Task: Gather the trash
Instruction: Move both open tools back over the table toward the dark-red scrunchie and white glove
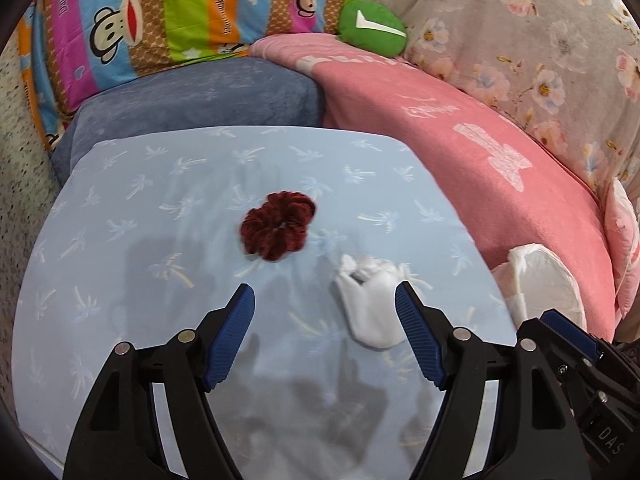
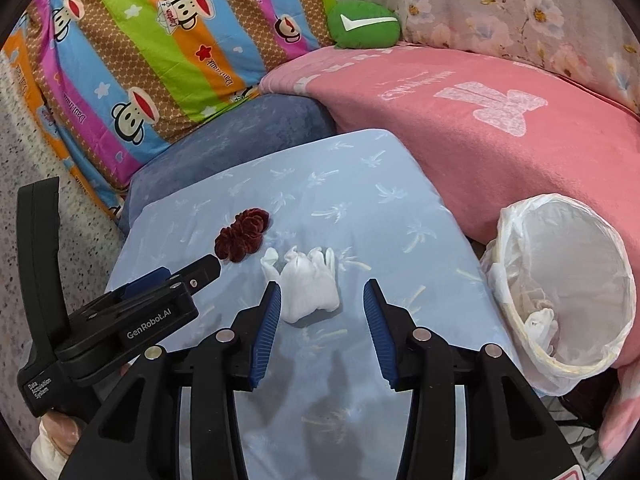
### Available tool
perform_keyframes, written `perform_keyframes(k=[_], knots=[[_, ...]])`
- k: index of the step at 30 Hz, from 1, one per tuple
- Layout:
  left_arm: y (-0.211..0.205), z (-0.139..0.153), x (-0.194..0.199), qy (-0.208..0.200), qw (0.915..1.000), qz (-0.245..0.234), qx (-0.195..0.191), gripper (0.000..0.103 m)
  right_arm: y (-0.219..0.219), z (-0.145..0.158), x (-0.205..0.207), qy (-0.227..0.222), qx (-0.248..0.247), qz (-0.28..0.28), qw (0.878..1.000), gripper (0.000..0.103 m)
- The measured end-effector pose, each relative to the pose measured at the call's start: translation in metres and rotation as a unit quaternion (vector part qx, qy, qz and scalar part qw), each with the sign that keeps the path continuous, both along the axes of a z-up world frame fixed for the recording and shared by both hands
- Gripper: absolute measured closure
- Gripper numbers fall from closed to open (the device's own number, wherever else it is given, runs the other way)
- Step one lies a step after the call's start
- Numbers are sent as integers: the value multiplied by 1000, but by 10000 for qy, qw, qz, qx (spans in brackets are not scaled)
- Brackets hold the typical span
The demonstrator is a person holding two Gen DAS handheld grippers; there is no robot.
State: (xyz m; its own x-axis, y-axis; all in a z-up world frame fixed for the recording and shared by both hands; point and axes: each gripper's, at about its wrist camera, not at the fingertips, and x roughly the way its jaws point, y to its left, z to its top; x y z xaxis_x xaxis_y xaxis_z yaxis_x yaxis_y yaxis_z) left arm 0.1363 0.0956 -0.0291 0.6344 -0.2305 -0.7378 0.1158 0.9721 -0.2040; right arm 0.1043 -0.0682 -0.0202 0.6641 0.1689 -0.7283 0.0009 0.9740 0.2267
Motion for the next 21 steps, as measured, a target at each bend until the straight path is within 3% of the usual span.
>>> perform_keyframes(k=[2,4,5,21], knots=[[9,-4,5,34,10000,88,27,29,7,-6,7,48,-4,32,10000,56],[17,-8,10,79,9997,222,93,15,13,-13,15,107,-11,40,9999,53],[19,-10,12,89,9995,267,114,13,15,-16,18,143,-17,48,9999,53],[39,-50,82,473,9973,549,147,13,33,-76,82,685,-75,50,9976,48]])
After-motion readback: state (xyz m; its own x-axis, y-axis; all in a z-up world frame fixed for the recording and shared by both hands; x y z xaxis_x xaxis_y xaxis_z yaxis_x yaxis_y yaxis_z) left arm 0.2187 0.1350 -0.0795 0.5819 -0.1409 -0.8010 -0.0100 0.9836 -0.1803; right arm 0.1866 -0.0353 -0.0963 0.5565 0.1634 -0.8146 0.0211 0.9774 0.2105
